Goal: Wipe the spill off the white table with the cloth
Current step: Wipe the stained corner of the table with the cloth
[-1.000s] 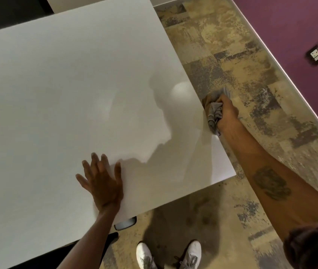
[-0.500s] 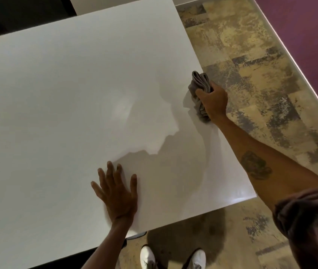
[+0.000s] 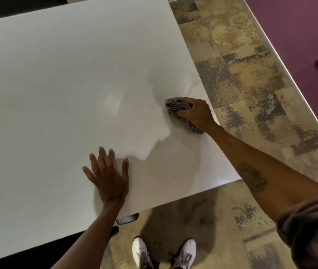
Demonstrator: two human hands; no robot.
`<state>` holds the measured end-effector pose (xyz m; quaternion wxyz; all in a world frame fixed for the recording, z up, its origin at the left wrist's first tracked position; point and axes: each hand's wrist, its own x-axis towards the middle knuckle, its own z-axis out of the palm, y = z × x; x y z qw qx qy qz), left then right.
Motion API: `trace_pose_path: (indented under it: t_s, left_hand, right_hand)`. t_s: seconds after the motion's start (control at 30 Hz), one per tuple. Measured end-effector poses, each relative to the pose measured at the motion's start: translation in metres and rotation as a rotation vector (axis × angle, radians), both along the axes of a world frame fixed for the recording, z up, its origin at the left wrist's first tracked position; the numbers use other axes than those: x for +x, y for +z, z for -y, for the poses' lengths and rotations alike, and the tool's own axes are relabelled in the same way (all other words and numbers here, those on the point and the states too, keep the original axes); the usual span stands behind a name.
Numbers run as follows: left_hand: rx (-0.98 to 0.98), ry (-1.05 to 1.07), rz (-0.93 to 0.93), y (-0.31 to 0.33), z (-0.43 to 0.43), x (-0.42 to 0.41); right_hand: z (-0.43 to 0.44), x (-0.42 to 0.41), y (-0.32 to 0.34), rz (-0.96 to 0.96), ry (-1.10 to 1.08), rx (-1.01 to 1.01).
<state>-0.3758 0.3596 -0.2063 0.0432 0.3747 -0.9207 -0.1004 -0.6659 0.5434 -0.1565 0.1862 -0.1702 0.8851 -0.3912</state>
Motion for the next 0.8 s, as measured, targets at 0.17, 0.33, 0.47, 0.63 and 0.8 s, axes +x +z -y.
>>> trace_pose_path:
  t_s: [0.17, 0.33, 0.47, 0.63, 0.8]
  left_hand:
    - [-0.074, 0.015, 0.022, 0.0, -0.001, -0.001]
    - [-0.138, 0.034, -0.05, -0.003, -0.004, 0.0]
    - [-0.109, 0.033, -0.06, -0.004, -0.003, 0.0]
    - [-0.129, 0.032, -0.041, -0.005, -0.002, 0.001]
    - [-0.193, 0.0, 0.0, -0.001, -0.005, 0.001]
  right_hand:
    - [-0.012, 0.046, 0.0, 0.034, 0.098, -0.045]
    - [-0.024, 0.092, 0.001, 0.059, 0.171, -0.092]
    - [-0.04, 0.128, 0.0, 0.155, 0.213, -0.115]
    - [-0.054, 0.138, 0.014, 0.213, -0.212, -0.333]
    - [-0.068, 0.148, 0.02, -0.107, -0.954, -0.474]
